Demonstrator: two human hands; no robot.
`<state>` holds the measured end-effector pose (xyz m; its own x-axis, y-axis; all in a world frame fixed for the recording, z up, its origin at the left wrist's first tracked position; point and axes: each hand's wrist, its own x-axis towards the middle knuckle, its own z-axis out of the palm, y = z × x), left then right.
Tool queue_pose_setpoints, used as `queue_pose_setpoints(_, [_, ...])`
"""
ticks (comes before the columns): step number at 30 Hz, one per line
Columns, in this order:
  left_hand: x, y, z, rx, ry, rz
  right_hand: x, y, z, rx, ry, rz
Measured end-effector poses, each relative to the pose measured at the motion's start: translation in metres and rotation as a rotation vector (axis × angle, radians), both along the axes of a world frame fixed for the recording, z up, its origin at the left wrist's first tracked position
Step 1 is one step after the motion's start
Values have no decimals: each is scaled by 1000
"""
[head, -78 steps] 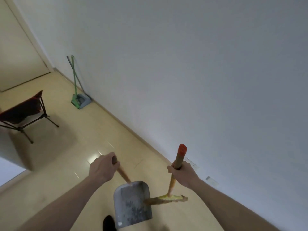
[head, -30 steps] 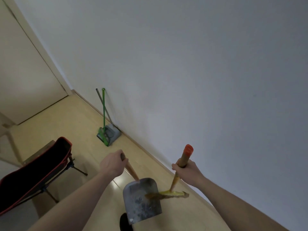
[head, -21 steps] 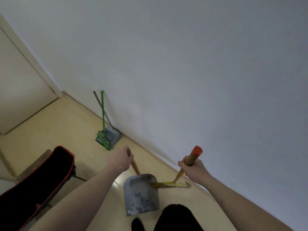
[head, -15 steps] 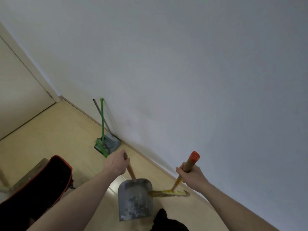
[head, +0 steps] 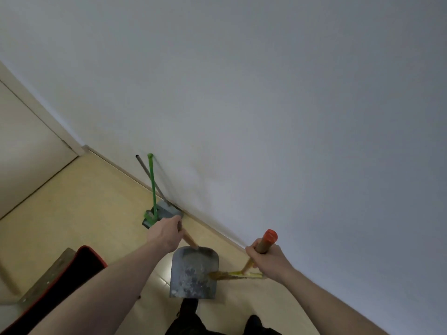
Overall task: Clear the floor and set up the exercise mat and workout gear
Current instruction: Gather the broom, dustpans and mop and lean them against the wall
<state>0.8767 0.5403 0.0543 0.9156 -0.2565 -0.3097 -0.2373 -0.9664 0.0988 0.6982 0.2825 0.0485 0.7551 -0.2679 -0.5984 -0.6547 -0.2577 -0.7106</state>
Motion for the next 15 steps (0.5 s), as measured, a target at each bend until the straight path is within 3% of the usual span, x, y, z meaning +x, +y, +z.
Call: queue_pose_setpoints(15, [166,26,-60,-21,135,-346,133,104,-27,-53,67,-240])
